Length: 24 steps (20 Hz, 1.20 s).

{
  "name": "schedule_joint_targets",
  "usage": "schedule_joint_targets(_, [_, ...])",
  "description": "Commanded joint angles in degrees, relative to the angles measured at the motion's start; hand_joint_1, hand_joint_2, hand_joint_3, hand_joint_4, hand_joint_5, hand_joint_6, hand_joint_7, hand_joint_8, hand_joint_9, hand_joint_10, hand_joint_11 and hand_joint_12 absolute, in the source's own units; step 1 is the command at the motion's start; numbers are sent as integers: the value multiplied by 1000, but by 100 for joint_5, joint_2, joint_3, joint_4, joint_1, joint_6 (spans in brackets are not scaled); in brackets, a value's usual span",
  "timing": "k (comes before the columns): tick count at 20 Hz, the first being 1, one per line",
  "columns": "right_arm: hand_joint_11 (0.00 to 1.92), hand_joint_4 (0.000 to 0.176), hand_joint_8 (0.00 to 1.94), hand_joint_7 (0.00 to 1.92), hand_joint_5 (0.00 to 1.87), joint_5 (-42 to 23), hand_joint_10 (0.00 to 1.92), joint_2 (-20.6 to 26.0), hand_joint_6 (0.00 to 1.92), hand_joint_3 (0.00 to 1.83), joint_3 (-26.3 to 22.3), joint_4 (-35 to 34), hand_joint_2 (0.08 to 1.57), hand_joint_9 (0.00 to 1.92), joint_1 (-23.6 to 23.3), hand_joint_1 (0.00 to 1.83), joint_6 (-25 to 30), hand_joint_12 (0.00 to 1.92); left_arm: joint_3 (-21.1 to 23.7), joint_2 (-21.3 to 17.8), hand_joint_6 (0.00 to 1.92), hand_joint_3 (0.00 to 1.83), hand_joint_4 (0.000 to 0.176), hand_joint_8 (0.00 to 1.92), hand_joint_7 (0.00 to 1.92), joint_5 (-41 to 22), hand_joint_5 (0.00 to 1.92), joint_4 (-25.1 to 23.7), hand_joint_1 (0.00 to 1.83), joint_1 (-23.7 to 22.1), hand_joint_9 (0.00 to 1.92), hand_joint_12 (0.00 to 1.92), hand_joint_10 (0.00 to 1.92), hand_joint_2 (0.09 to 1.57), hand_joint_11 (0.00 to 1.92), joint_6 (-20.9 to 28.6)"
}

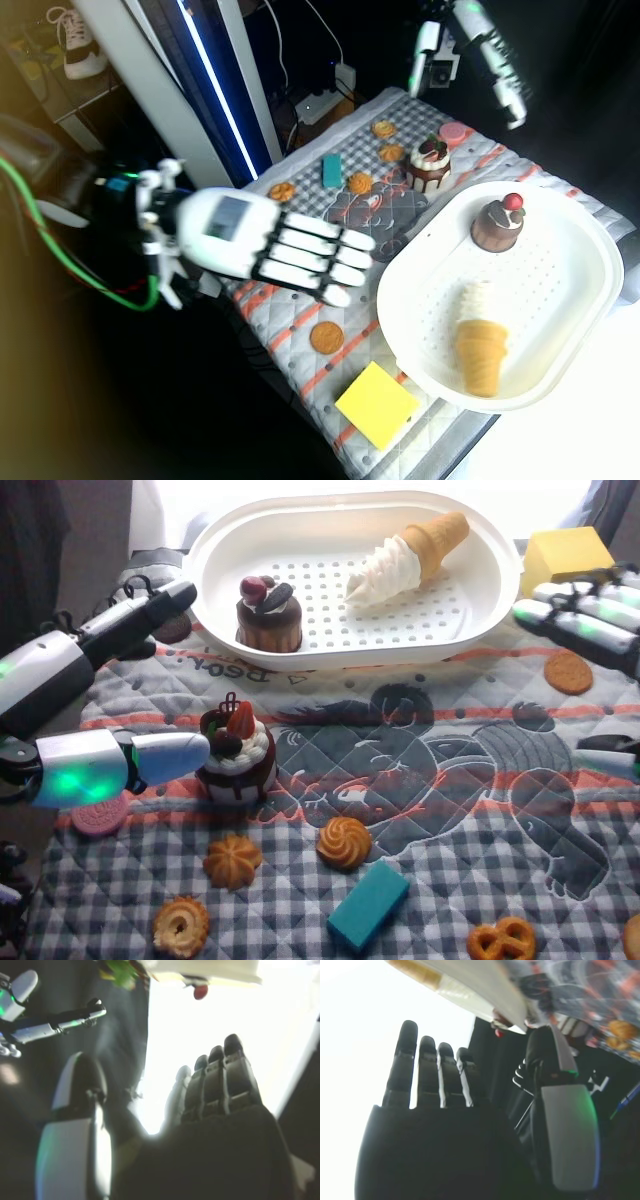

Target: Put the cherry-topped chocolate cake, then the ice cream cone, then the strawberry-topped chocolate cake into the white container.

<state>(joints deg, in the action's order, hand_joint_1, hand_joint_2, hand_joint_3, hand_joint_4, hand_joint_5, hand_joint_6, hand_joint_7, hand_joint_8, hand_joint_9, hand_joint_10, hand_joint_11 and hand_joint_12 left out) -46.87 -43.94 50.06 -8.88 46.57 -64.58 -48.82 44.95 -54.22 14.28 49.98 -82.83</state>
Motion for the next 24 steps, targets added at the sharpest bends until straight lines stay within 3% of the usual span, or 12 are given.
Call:
schedule_joint_targets(1, [0, 0, 0, 0, 0, -995, 172, 75, 0, 0, -28, -14, 1176, 18, -1, 613, 2, 653, -32, -11, 0, 1, 94, 0, 0, -457, 0, -67, 720, -75, 0, 564, 0, 1092, 0, 24])
schedule_joint_targets(3, [0, 0, 0, 0, 0, -1211, 158, 219, 0, 0, -153, -14, 1173, 5, 236, 642, 51, 558, -109, 72, 0, 3, 116, 0, 0, 0, 0, -242, 703, -232, 0, 547, 0, 1097, 0, 24])
schedule_joint_targets(5, [0, 6, 0, 0, 0, -1282, 108, 250, 0, 0, -177, -14, 1174, 0, 318, 693, 107, 507, -227, 187, 0, 0, 102, 0, 0, 363, 0, -332, 751, -362, 0, 177, 0, 1082, 0, 24])
schedule_joint_targets(9, [0, 0, 0, 0, 0, -1480, 104, 254, 0, 0, -233, -14, 1163, 11, 458, 700, 169, 526, -542, 551, 0, 2, 100, 0, 0, 1260, 0, -593, 862, -727, 0, 12, 0, 1094, 22, 22])
schedule_joint_targets(11, [0, 0, 0, 0, 0, -1592, 103, 255, 0, 1, -233, -14, 1173, 11, 546, 681, 236, 531, -702, 744, 27, 0, 64, 30, 100, 1615, 75, -677, 901, -854, 74, 834, 75, 1095, 0, 13])
schedule_joint_targets(12, [0, 0, 0, 0, 0, -1671, 104, 255, 0, 0, -232, -14, 1168, 26, 618, 665, 296, 621, -850, 909, 41, 2, 64, 153, 219, 1944, 160, -706, 998, -930, 27, 1734, 1009, 1087, 0, -1])
schedule_joint_targets(13, [0, 0, 0, 0, 0, -1682, 104, 255, 0, 0, -232, -14, 1168, 26, 630, 665, 304, 621, -879, 940, 41, 2, 64, 153, 219, 2019, 160, -719, 998, -940, 27, 1734, 1009, 1087, 0, -5])
schedule_joint_targets(15, [0, 0, 0, 0, 0, -1704, 116, 253, 0, 0, -234, -16, 1166, 41, 657, 654, 322, 743, -921, 1031, 209, 0, 48, 1179, 24, 2170, 210, -718, 1074, -954, 112, 1914, 1739, 1072, 293, -146])
schedule_joint_targets(17, [0, 0, 0, 0, 0, -1711, 114, 251, 0, 2, -233, -20, 1173, 26, 687, 646, 338, 716, -906, 1101, 1086, 14, 0, 1748, 59, 2241, 117, -626, 1132, -985, 318, 1921, 1907, 1157, 452, -468])
schedule_joint_targets(19, [0, 0, 0, 0, 0, -1712, 135, 246, 0, 3, -233, -24, 1180, 12, 711, 664, 352, 685, -874, 1102, 1595, 20, 0, 1911, 90, 2178, 441, -626, 1010, -998, 316, 1921, 1920, 1332, 427, -504])
schedule_joint_targets(21, [0, 0, 0, 0, 0, -1718, 173, 223, 0, 2, -231, -27, 1184, 5, 731, 630, 353, 757, -784, 1019, 1579, 0, 0, 1921, 14, 1996, 187, -607, 1071, -1000, 240, 1921, 1921, 1287, 387, -600])
schedule_joint_targets(24, [0, 0, 0, 0, 0, -1731, 173, 196, 0, 10, -228, -45, 1207, 2, 754, 638, 355, 705, -601, 895, 1719, 6, 0, 1921, 33, 1697, 466, -385, 935, -1013, 304, 1921, 1921, 1392, 523, -1081])
